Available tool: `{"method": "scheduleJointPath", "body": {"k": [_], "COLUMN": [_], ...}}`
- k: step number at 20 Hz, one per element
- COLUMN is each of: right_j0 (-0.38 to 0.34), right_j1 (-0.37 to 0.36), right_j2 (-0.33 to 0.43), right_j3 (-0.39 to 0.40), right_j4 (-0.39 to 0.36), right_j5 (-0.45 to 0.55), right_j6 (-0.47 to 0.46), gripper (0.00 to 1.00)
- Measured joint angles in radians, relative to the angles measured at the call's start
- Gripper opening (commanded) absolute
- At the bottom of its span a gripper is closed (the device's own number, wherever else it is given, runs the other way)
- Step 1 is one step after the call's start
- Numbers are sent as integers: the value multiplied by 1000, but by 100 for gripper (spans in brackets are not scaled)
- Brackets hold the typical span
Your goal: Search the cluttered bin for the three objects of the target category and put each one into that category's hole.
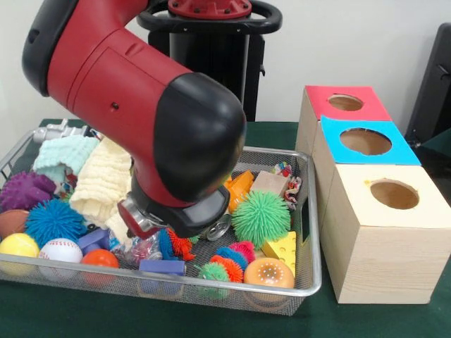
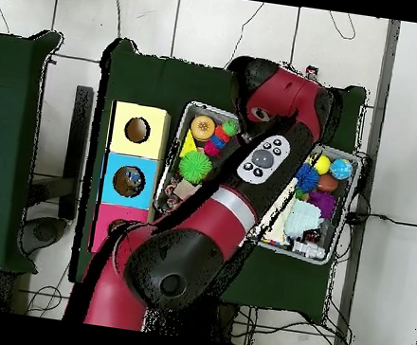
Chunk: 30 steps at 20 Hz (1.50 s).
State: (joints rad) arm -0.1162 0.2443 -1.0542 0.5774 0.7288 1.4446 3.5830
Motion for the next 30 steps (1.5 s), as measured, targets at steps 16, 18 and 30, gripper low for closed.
{"method": "scheduleJointPath", "body": {"k": [16,18,30], "right_j0": [15,14,15], "right_j1": [-33,-41,-57], "right_j2": [171,188,238], "right_j3": [130,139,139], "right_j4": [-114,-115,-115], "right_j5": [-354,-364,-359], "right_j6": [0,0,0], "gripper": [100,100,100]}}
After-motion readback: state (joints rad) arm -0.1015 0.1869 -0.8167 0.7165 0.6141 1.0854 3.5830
